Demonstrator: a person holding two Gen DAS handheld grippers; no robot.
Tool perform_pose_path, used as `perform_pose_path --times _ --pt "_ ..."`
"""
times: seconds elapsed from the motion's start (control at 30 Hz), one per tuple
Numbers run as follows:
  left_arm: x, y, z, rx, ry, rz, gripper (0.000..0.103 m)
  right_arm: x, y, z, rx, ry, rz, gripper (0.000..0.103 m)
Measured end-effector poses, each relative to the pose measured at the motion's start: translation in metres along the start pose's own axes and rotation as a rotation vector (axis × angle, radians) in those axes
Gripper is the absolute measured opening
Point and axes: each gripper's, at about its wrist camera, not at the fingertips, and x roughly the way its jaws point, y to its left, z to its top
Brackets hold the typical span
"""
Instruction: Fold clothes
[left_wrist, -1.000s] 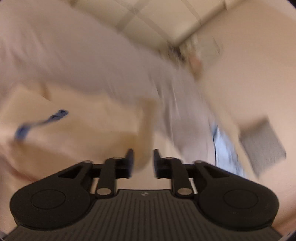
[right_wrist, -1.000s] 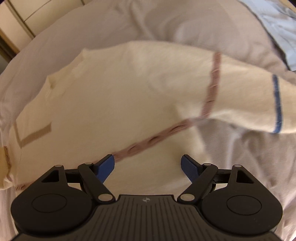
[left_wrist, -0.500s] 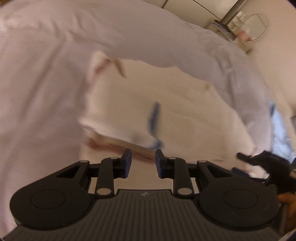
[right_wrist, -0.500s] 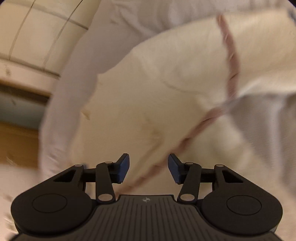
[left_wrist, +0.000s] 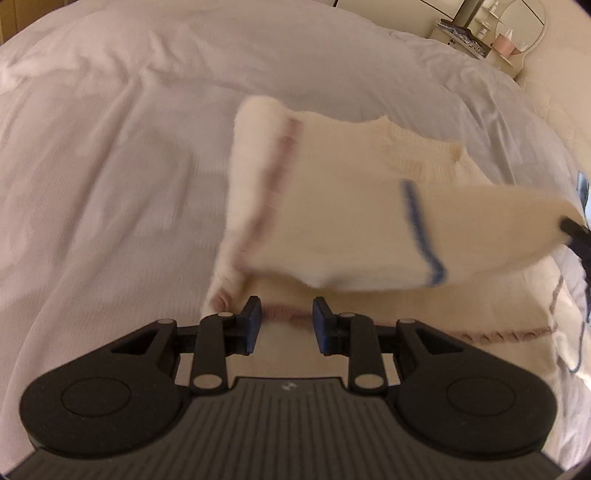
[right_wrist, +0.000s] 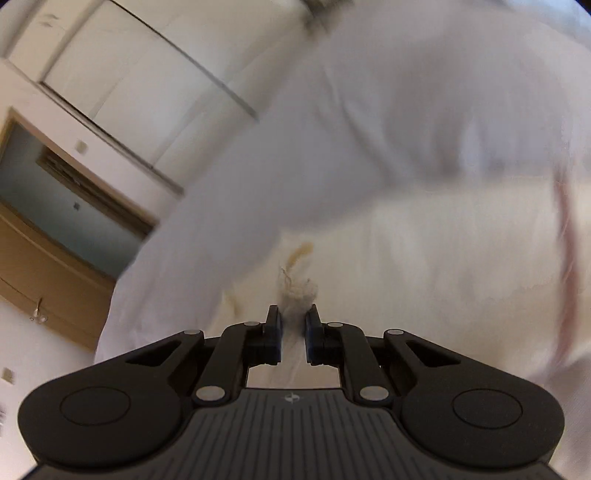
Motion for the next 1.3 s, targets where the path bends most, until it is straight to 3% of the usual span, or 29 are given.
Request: perform_pose_path --times 0.07,0.2,0.4,0.5,0.57,0.63,0.7,0.77,0.87,0.93,0.97,1.0,1.1,1.3 --pt "0.007 -0.003 0.002 0.023 -0.006 0.006 0.024 -0.004 -0.013 0.007 -0.006 -0.004 -0.103 0.012" --pt "0.01 -0.009 0.004 0.046 -0.003 0.018 0.024 0.021 -0.05 0.003 0.07 0.142 -0.245 0.012" --pt "-0.001 -0.014 0.003 0.077 -0.012 0.025 0.021 0.012 -0.03 -0.003 -0.054 0.079 -0.207 0.012" --pt "-0.007 -0.016 0.003 0.092 -0.017 0.029 0.021 0.028 -0.045 -0.007 -0.053 0.157 -0.298 0.014" --pt "-0.01 -0.018 0.002 0.102 -0.02 0.031 0.021 0.029 -0.056 -0.006 -0.013 0.174 -0.312 0.016" --pt "-0.015 -0.021 0.003 0.113 -0.028 0.031 0.023 0.021 -0.052 -0.006 -0.045 0.138 -0.395 0.042" --pt "-0.022 -0.027 0.005 0.128 -0.054 0.031 0.028 0.009 -0.041 -0.008 -0.11 0.083 -0.496 0.049" --pt "-0.012 -0.032 0.008 0.149 -0.05 0.055 0.034 0.012 -0.042 -0.01 -0.123 0.106 -0.463 0.049" --pt "0.014 -0.037 0.011 0.174 -0.01 0.105 0.034 0.017 -0.044 -0.015 -0.143 0.141 -0.414 0.047" --pt "0.03 -0.042 0.011 0.169 0.052 0.137 0.032 0.02 -0.047 -0.017 -0.148 0.169 -0.4 0.039" --pt "0.026 -0.05 0.01 0.188 0.048 0.13 0.032 0.021 -0.055 -0.017 -0.116 0.194 -0.44 0.039" --pt "0.023 -0.058 0.01 0.207 0.044 0.123 0.032 0.013 -0.062 -0.014 -0.059 0.188 -0.422 0.038" --pt "0.011 -0.088 0.0 0.234 0.066 0.053 0.032 -0.033 -0.081 -0.007 0.062 0.097 -0.372 0.039" --pt "0.019 -0.171 -0.045 0.311 0.172 -0.081 0.032 -0.127 -0.172 -0.011 0.294 0.047 -0.505 0.041"
